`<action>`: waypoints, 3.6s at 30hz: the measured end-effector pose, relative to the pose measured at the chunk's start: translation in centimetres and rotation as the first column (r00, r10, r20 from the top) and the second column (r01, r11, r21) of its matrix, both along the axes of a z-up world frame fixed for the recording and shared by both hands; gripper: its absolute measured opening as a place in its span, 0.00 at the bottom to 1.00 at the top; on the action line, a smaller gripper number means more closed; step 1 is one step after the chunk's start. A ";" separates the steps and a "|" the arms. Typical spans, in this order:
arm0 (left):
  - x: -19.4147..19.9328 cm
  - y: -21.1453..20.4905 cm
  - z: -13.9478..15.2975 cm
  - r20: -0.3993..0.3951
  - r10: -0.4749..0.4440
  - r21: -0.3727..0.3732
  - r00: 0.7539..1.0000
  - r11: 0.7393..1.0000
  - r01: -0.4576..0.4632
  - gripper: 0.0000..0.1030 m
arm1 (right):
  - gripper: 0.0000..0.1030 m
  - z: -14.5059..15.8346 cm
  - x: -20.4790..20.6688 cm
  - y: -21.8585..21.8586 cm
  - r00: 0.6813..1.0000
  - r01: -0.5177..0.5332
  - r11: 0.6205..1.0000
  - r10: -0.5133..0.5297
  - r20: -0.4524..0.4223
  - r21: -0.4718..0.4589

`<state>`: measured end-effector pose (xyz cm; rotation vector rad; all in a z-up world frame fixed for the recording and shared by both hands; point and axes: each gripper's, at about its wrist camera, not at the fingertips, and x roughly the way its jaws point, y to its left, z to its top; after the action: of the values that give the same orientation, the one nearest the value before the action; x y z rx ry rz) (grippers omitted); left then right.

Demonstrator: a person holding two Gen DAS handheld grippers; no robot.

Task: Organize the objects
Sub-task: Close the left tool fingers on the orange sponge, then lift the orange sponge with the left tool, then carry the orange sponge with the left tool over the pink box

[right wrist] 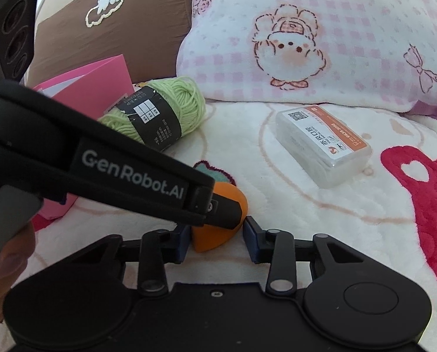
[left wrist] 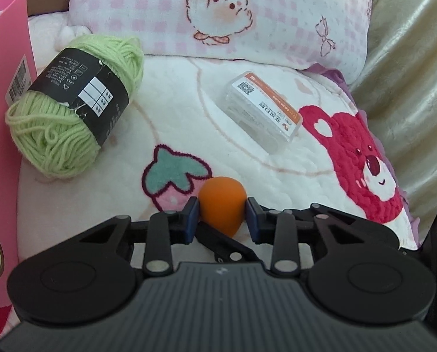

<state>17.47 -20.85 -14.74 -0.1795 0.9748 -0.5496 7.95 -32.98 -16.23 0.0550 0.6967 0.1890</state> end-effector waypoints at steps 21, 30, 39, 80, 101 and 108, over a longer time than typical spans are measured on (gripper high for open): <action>-1.8 0.9 1.2 -0.044 -0.027 0.019 0.999 0.999 0.028 0.32 | 0.41 1.5 -1.3 2.3 0.997 -0.071 0.986 0.070 -0.016 -0.151; -2.9 2.1 1.7 -0.083 -0.016 0.019 0.996 1.000 0.018 0.33 | 0.41 2.1 -1.4 3.2 0.994 -0.096 0.985 0.086 -0.073 -0.145; -4.6 3.0 2.5 -0.108 -0.029 0.054 0.994 0.998 0.035 0.33 | 0.40 2.8 -2.6 3.5 0.988 -0.110 0.992 0.102 -0.118 -0.064; -12.0 11.5 9.6 -0.219 -0.004 0.022 0.976 1.000 0.009 0.33 | 0.41 10.6 -9.7 10.6 0.958 -0.208 0.978 0.198 -0.205 -0.028; -14.6 17.4 13.0 -0.168 0.044 -0.057 0.985 0.997 -0.054 0.33 | 0.43 14.7 -11.2 16.2 0.949 -0.285 0.952 0.263 -0.176 -0.110; -15.2 19.0 14.0 -0.141 0.055 -0.082 0.988 0.994 -0.067 0.33 | 0.43 15.9 -11.5 17.8 0.948 -0.298 0.944 0.275 -0.162 -0.143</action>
<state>2.31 -1.89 -0.75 -0.3273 1.0777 -0.5285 -3.52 -15.16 -0.28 -0.1965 0.8580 0.4096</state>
